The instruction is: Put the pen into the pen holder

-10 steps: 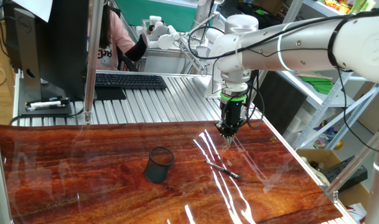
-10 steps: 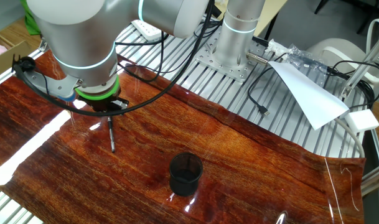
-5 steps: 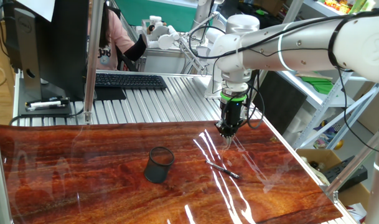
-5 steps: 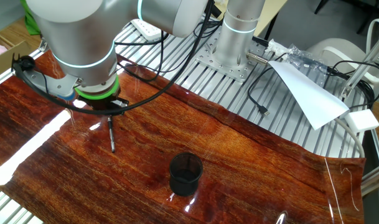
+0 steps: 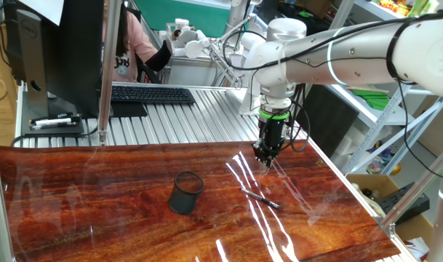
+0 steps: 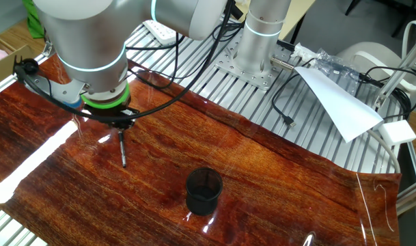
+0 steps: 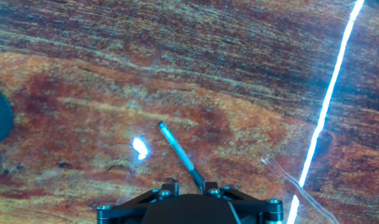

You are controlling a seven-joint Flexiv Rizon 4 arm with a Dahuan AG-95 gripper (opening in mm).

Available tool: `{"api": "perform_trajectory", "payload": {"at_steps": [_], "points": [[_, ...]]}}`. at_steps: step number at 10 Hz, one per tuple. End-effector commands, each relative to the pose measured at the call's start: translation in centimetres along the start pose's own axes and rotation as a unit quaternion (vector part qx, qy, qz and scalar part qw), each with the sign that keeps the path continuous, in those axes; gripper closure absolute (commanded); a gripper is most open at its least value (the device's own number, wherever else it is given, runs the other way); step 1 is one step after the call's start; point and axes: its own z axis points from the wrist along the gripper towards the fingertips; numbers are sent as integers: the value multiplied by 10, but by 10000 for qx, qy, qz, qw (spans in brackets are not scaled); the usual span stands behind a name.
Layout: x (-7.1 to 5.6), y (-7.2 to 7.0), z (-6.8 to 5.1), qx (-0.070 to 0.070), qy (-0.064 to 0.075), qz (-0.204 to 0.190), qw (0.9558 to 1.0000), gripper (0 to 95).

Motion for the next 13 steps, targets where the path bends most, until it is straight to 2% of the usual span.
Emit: {"api": "perform_trajectory", "payload": {"at_steps": [1, 3, 10, 13], "points": [[-3, -1, 1, 10, 26, 8, 10000, 760], [-8, -1, 7, 35, 30, 12, 10000, 760], [-18, 6, 27, 58, -95, 13, 9999, 760], [-25, 3, 41, 49, -119, 8, 9999, 760]]}}
